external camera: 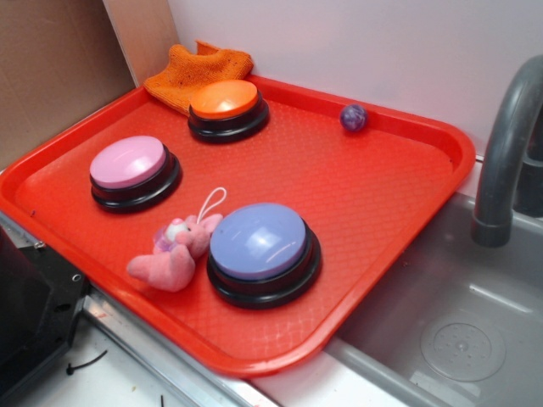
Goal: Push the pink button.
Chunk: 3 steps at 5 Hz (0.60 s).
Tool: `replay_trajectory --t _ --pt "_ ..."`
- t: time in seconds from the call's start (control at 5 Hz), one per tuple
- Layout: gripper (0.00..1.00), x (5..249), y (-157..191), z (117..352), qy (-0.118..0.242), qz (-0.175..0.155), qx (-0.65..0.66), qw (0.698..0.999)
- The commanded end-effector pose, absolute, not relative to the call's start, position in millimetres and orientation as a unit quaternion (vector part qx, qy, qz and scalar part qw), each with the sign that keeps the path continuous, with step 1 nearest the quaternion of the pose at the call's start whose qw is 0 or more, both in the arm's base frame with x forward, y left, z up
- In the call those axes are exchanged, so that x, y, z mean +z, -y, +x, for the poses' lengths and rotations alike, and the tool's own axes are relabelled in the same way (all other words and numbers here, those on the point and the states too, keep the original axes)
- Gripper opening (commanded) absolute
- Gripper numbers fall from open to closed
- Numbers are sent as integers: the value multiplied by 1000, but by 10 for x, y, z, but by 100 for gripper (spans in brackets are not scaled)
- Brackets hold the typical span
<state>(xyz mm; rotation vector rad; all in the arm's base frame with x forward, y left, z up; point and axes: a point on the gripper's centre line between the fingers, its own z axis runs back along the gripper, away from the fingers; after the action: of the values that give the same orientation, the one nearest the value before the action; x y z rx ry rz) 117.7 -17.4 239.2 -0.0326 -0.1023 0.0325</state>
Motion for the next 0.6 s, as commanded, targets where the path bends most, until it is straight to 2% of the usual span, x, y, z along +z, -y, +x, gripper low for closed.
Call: replay_trajectory --t 0.0,0.2,0.4 --pt "100 2392 174 1177 51 -16 16 998" --pt "100 1965 -157 1552 60 16 55 997" --pt "100 1628 -447 1745 89 29 108 990"
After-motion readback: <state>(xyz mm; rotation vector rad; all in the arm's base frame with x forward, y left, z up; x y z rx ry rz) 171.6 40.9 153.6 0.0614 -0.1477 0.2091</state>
